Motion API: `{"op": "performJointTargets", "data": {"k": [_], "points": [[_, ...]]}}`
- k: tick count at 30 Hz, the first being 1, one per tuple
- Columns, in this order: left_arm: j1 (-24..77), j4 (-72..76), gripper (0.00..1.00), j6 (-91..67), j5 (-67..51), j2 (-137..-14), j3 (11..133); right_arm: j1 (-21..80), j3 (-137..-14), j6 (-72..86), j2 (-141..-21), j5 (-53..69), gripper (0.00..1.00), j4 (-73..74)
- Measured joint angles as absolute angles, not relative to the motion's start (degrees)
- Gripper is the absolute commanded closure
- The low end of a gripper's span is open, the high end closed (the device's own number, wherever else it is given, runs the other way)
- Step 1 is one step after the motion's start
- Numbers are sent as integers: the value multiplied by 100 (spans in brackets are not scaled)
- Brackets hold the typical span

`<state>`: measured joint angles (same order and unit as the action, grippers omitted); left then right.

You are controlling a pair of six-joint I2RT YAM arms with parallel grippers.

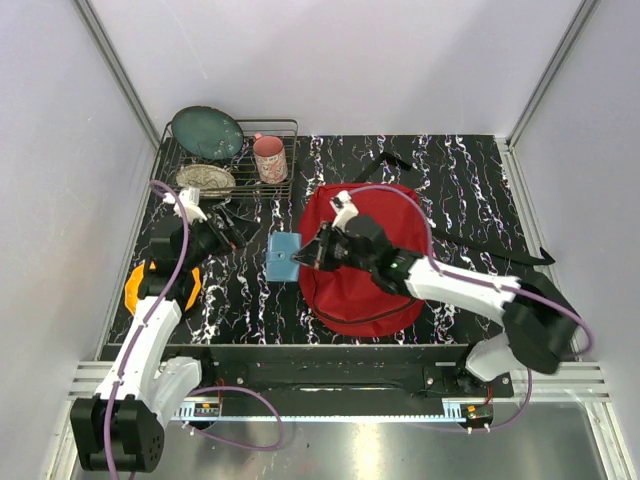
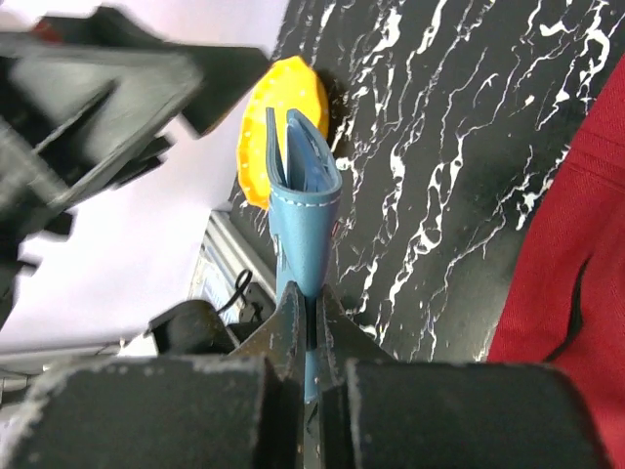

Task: Pack the student bag
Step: Pick up the personal item from the center of the board.

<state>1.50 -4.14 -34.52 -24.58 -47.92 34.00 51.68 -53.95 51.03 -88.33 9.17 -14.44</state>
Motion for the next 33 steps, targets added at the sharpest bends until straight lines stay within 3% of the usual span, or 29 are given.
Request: {"op": "performJointTargets", "data": {"k": [7,13,23,33], "points": [[257,1127,1,-4169,-3859,-5555,3179,4941,-4289,4716,-6794,972,100,-1046],[1072,2504,1,-4678,-4460,-6141,3210,4742,-3885,4659,-5889,897,100,-657],[1538,4545,1,-5500,-5190,-6997,3229,4696,-3822,4716,-5695,849,100,-556],[1782,4766,1,-5653,-5301,-7336,3260,4696,-3706,4866,-5686,871,99,-624]]}}
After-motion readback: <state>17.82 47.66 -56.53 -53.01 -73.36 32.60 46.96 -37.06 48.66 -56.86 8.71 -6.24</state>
